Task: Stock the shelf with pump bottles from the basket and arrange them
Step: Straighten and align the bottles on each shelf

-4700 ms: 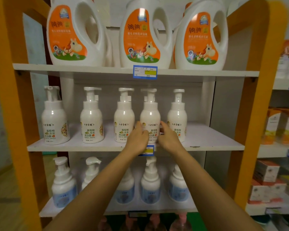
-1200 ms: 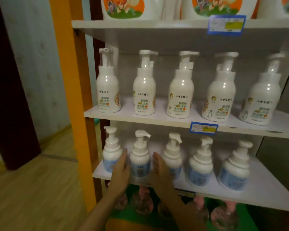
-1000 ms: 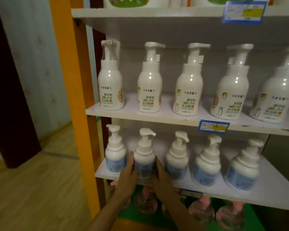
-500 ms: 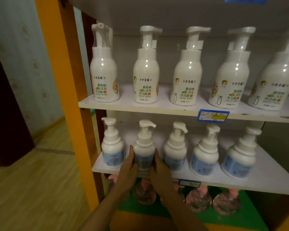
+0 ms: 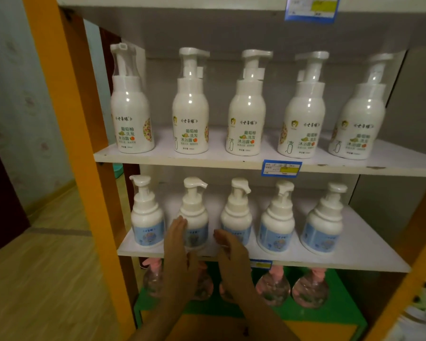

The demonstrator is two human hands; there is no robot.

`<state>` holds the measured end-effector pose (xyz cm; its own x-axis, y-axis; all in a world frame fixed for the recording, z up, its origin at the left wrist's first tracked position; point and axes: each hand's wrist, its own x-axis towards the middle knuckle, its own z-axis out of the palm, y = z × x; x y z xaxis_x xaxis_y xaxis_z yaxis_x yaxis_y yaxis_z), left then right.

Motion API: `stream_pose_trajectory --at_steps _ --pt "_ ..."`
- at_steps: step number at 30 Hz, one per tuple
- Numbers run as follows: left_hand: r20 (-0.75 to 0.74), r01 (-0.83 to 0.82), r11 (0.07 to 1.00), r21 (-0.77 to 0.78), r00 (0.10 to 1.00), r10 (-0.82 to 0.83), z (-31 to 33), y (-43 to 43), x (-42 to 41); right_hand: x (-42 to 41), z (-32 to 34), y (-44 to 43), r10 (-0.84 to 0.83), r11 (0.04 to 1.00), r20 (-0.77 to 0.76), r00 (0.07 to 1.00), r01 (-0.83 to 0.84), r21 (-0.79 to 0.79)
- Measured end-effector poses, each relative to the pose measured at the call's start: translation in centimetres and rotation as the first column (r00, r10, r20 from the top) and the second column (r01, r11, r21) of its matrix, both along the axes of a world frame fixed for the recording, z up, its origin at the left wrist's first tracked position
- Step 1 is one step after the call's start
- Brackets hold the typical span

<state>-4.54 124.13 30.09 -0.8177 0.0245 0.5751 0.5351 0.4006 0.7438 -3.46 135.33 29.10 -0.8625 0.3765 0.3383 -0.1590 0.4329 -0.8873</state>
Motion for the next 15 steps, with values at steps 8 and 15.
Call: stream_pose_trajectory --at_steps 8,15 --pt "0.273 0.285 0.959 -0.008 0.923 -0.272 0.9 4.1 0.9 1.0 1.0 2.9 -0.324 0.946 -0.154 0.933 0.316 -0.076" --pt "0.49 0.387 0.922 0.019 0.8 -0.346 1.8 6.3 -1.8 0.0 1.9 4.5 -0.011 0.997 0.036 0.999 0.014 -0.082"
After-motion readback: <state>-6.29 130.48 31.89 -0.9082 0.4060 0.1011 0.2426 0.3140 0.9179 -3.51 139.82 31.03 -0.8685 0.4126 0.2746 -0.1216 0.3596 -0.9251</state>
